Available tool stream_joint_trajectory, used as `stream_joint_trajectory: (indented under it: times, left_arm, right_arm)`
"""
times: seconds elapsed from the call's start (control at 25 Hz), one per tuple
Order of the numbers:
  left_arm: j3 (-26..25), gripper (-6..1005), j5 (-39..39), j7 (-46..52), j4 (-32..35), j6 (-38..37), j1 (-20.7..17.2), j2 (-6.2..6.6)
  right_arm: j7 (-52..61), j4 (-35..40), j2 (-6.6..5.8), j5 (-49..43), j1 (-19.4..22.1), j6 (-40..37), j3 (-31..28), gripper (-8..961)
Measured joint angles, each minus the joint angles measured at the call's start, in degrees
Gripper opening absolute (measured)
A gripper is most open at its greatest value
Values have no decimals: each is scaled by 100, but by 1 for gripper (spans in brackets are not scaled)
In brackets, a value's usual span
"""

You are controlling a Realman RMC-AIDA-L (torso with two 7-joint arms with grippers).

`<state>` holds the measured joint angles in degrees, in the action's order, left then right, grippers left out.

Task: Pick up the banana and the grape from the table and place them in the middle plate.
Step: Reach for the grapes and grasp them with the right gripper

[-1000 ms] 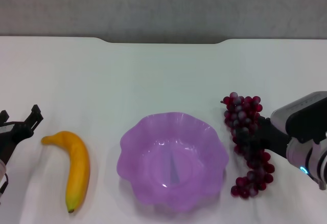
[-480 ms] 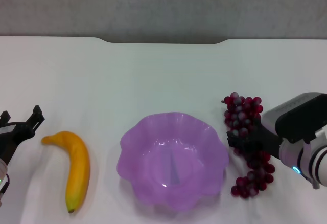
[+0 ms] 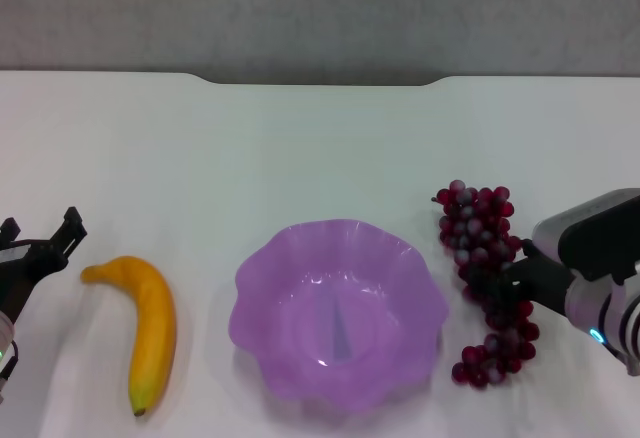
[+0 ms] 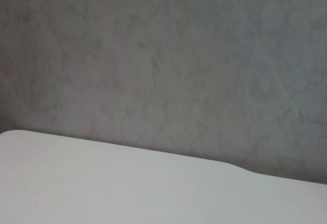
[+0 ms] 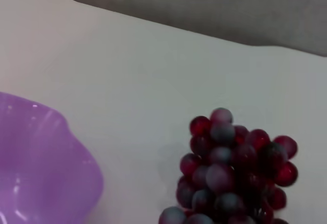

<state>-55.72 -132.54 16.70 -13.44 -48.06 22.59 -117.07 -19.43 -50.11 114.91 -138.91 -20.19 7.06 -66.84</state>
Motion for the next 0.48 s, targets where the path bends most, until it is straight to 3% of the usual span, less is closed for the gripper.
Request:
stream_joint_trajectory:
  times: [0.48]
  left_arm:
    - [12, 894, 0, 0, -7, 9, 41, -7]
  right_arm:
    - [1, 340, 12, 347, -238, -114, 212, 875]
